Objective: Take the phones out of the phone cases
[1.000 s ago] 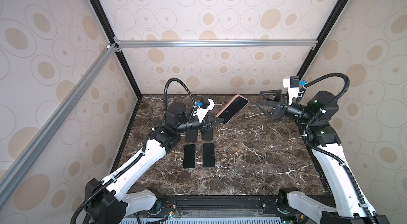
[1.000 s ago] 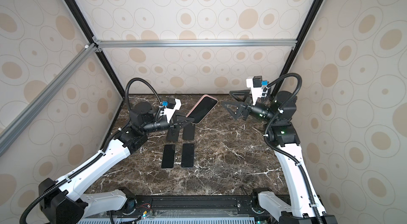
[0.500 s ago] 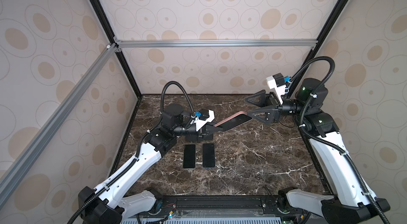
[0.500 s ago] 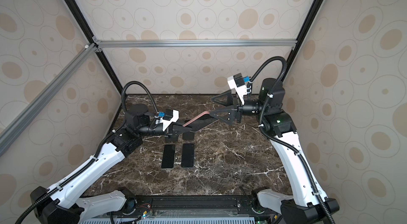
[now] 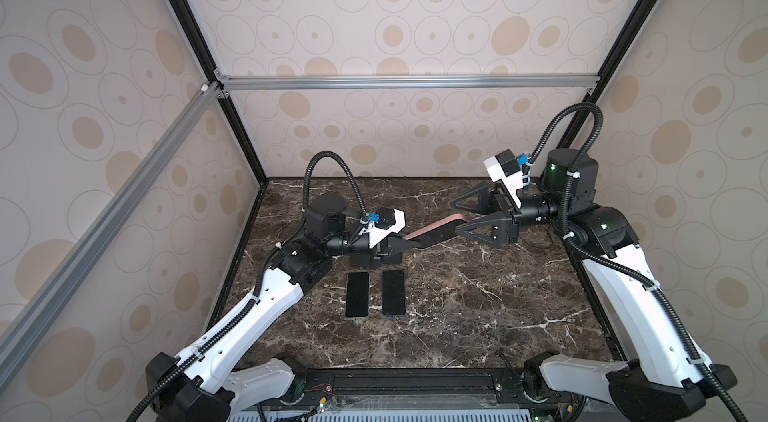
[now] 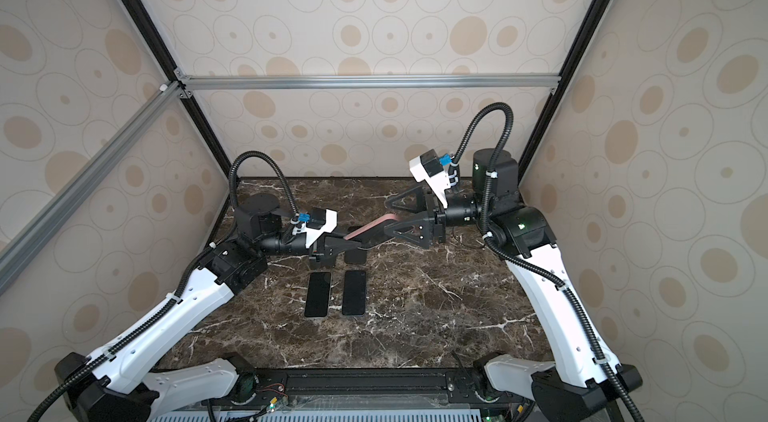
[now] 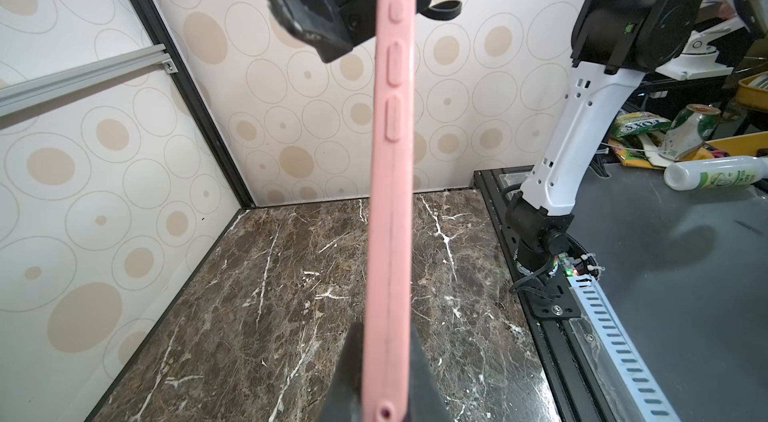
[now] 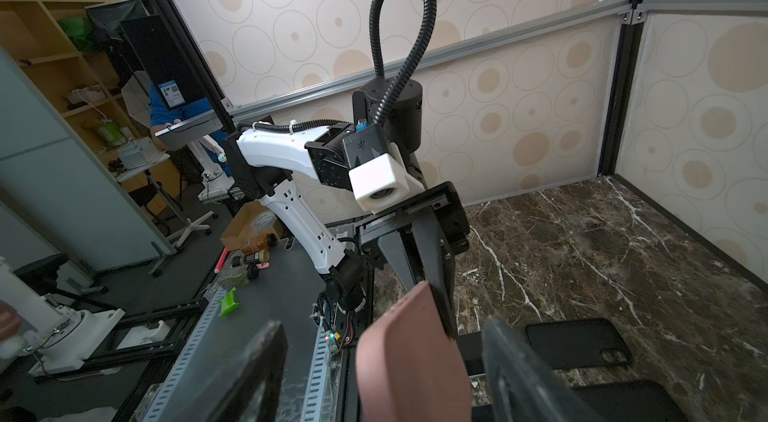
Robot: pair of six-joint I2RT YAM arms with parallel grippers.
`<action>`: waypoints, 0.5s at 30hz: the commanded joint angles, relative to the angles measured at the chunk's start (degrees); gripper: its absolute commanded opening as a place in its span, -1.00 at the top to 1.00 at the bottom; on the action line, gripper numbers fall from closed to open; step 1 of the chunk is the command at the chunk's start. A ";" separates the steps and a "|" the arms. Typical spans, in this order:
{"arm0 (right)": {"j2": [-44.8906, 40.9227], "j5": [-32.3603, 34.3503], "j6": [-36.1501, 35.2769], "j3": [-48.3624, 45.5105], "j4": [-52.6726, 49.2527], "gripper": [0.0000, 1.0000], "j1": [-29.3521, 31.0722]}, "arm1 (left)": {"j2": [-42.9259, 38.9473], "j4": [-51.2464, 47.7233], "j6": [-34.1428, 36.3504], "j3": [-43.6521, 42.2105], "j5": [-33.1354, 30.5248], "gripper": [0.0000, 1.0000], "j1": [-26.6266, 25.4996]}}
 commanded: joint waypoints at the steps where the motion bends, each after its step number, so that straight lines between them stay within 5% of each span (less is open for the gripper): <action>1: -0.19 -0.80 -3.26 1.03 -1.84 -0.53 0.71 | -1.10 2.12 1.86 3.08 1.79 1.00 0.26; 15: 1.04 0.48 -1.01 1.22 -1.11 0.03 1.41 | -2.33 4.77 0.61 2.04 2.53 1.00 0.23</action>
